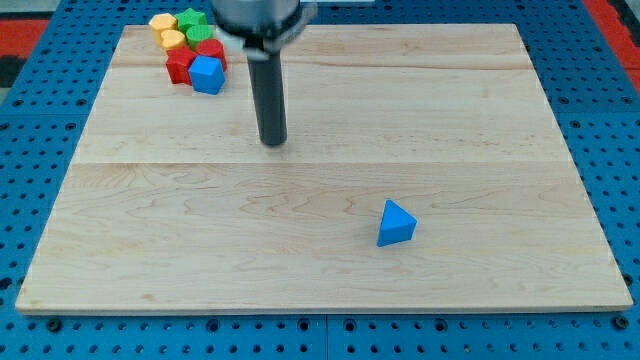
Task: Move blue triangle towards center
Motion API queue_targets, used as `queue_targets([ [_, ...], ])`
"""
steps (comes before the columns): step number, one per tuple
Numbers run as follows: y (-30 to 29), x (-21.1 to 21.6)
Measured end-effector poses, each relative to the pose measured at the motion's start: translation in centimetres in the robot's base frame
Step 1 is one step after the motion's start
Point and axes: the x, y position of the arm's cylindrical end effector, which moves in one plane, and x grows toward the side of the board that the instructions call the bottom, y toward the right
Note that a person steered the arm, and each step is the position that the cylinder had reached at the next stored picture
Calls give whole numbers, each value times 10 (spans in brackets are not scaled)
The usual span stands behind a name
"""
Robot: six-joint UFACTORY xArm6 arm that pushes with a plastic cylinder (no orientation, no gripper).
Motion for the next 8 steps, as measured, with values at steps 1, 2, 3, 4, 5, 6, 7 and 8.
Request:
queue_targets([
  [1, 16, 75],
  [2, 65, 120],
  [3, 134, 130],
  [4, 117, 114],
  [5, 74, 95],
  [6, 70, 83],
  [7, 109, 123],
  [8, 169, 133],
])
